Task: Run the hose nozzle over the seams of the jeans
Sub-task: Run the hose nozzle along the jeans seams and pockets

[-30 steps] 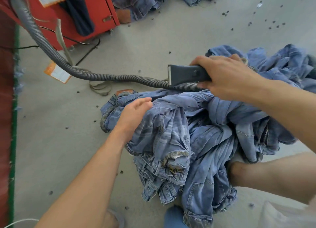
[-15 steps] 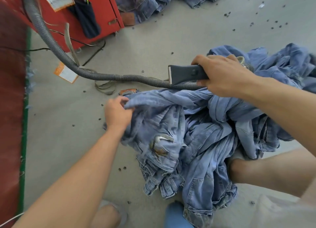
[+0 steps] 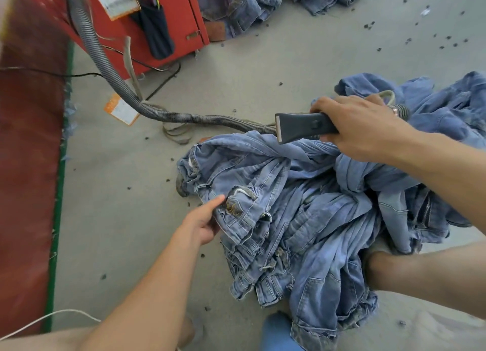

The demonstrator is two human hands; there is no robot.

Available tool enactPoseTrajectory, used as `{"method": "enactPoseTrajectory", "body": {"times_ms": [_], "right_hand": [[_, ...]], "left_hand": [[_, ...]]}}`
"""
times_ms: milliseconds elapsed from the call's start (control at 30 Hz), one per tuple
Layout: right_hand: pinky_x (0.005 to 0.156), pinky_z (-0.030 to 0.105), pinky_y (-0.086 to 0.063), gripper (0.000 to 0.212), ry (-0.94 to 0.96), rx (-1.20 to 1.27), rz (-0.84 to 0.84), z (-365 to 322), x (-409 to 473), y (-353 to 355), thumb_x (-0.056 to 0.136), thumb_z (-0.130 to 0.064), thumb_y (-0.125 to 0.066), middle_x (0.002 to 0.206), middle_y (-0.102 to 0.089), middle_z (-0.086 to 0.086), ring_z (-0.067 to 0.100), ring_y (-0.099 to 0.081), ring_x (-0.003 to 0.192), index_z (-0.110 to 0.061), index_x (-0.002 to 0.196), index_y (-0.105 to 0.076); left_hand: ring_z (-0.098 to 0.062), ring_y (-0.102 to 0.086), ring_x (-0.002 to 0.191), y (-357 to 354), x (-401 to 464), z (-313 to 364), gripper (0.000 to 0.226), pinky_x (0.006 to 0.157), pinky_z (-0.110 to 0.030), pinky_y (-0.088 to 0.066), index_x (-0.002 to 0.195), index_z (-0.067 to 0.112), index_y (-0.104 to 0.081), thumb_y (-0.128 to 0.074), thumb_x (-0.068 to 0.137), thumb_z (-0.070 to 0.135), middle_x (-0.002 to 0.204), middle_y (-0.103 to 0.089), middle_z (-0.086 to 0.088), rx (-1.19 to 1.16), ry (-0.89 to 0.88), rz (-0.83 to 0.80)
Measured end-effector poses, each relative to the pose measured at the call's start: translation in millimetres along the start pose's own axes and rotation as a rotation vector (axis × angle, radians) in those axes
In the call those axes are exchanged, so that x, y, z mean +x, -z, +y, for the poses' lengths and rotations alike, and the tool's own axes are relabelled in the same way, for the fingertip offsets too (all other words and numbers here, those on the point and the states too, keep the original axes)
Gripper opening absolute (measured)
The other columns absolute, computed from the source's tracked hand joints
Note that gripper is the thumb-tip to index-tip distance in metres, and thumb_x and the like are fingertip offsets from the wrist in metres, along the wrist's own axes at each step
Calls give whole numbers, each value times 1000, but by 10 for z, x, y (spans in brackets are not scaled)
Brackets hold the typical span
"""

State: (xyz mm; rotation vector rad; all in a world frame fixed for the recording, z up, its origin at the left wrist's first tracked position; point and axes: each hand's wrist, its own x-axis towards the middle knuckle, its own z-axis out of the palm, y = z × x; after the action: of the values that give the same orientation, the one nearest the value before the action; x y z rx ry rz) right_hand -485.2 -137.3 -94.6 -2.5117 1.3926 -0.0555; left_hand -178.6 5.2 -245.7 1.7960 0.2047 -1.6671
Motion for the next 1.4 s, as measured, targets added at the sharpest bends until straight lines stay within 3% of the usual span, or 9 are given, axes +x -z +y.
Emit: {"method": "enactPoseTrajectory", "body": {"times_ms": [167, 400, 533, 633, 733, 833, 900, 1100, 1400], "right_hand": [[95, 52, -37, 35, -53, 21, 21, -125, 70, 93, 95, -34, -68, 105, -63, 4, 33, -58, 101, -29, 124, -48], [82, 43, -36, 43, -262, 265, 272, -189, 230, 479, 93, -24, -72, 101, -58, 7, 41, -58, 101, -21, 129, -49], [82, 42, -40, 45, -267, 273, 185, -119, 106, 487, 91, -18, -74, 98, -56, 6, 39, -58, 98, -21, 130, -51], [91, 54, -44, 43, -210, 213, 88, -98, 14, 376, 92, -19, -73, 96, -57, 4, 37, -57, 96, -24, 129, -52], [96, 59, -41, 39, -111, 112, 37, -99, -25, 275, 92, -25, -74, 103, -62, 6, 37, -56, 101, -28, 126, -54], [96, 55, -39, 43, -57, 9, 8, -98, -12, 192, 93, -27, -73, 109, -63, 10, 37, -56, 108, -30, 131, -53], [95, 55, -39, 44, -35, -28, 4, -94, 0, 143, 94, -29, -72, 107, -63, 9, 36, -56, 107, -32, 133, -52], [94, 54, -38, 45, -19, -33, 36, -117, 87, 92, 91, -27, -75, 102, -61, 7, 37, -57, 105, -36, 129, -51], [96, 54, -37, 46, -76, 112, 178, -231, 165, 144, 88, -20, -75, 100, -59, 7, 40, -58, 99, -34, 125, -51]], "left_hand": [[-31, -75, 93, -181, -196, 506, 20, 71, -41, -62, 112, 16, -71, -70, 95, 7, 114, -75, -17, -6, -549, 35], [-30, -42, 128, -231, -402, 150, 13, 98, -42, -30, 95, 34, -78, -76, 85, 25, 130, -63, 3, 1307, -1930, 281], [-28, -22, 148, 267, -147, -392, 59, 118, -47, -25, 110, 48, -77, -80, 77, -1, 165, -33, 12, 1409, -1327, 313], [-28, -41, 143, 240, -89, -652, 55, 120, -47, -36, 120, 36, -73, -69, 87, -9, 160, -38, 10, 559, -740, 342], [-30, -67, 94, 13, -163, -631, 27, 81, -45, -59, 118, 4, -63, -45, 98, -2, 110, -67, -13, -384, -224, 267], [-37, -75, 91, -20, -147, -522, 46, 83, -52, -60, 104, 6, -74, -45, 102, 41, 109, -75, -19, -589, 21, -22], [-43, -73, 103, 57, -107, -446, 61, 90, -57, -57, 116, 10, -77, -55, 96, 64, 117, -74, -23, -498, 36, -173], [-35, -77, 92, 258, -48, -373, 38, 70, -46, -63, 122, 6, -70, -71, 86, 19, 111, -76, -21, -440, -49, -242], [-26, -74, 98, 64, -531, 205, 26, 81, -32, -60, 86, 12, -79, -63, 89, -9, 97, -79, -6, 17, -968, -251]]}}
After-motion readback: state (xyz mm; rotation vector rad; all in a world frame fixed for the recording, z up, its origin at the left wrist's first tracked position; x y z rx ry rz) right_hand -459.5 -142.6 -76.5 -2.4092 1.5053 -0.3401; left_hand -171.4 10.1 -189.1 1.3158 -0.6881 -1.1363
